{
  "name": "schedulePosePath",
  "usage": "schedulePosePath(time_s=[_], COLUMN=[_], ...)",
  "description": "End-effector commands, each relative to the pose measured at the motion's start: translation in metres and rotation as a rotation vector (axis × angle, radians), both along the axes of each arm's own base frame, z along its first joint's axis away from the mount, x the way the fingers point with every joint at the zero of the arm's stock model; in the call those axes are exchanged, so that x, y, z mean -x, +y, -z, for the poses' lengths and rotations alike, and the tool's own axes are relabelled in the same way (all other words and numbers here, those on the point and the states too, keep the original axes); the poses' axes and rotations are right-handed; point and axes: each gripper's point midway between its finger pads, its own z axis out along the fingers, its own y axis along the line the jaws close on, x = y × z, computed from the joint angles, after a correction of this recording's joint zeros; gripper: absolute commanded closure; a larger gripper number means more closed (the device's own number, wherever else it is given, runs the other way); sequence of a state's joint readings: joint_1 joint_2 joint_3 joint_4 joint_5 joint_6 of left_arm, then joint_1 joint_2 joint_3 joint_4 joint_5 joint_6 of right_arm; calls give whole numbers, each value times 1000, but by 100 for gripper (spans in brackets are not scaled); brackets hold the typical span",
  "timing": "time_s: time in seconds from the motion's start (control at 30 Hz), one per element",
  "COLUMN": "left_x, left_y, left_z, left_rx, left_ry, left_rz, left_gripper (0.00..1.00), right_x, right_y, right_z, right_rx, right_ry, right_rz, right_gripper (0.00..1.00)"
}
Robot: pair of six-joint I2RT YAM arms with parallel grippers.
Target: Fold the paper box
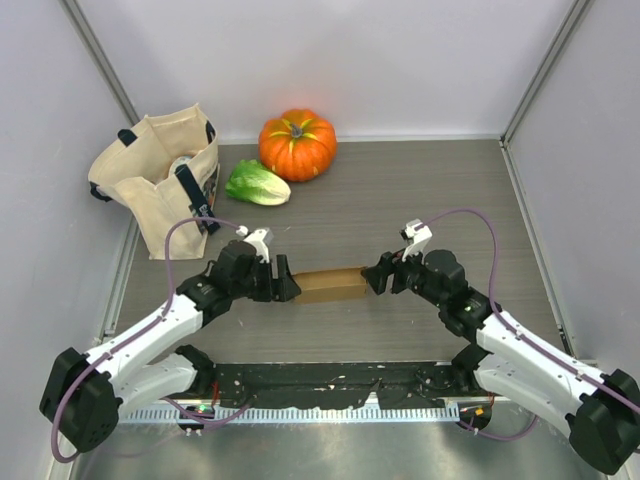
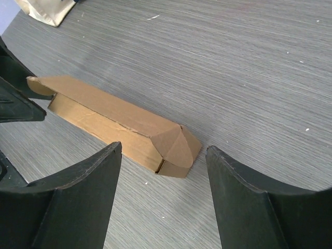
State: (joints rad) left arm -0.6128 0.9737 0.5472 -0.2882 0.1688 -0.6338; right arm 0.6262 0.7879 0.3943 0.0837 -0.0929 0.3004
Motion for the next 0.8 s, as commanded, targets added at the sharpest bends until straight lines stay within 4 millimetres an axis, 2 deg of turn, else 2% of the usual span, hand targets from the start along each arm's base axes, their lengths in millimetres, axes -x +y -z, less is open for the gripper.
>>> schedulePosePath(time_s=[0.0, 0.1, 0.33, 0.53, 0.77], left_x=[-20, -24, -27, -29, -27], left_y=[-9, -10, -17, -21, -26], left_z=[-31, -36, -37, -36, -45], left_rx=[14, 14, 32, 20, 30], left_ry=[-111, -118, -112, -100, -89], left_rz=[23, 13, 33, 56, 81], left_gripper=[27, 32, 38, 41, 55], right_x=[-12, -15, -18, -19, -18], right_y=[0, 1, 5, 9, 16], right_z=[-3, 4, 2, 4, 2], right_rx=[10, 27, 17, 15, 5], right_ry=[-28, -6, -22, -19, -3], right_rz=[32, 35, 25, 10, -17], right_gripper=[29, 30, 34, 48, 60])
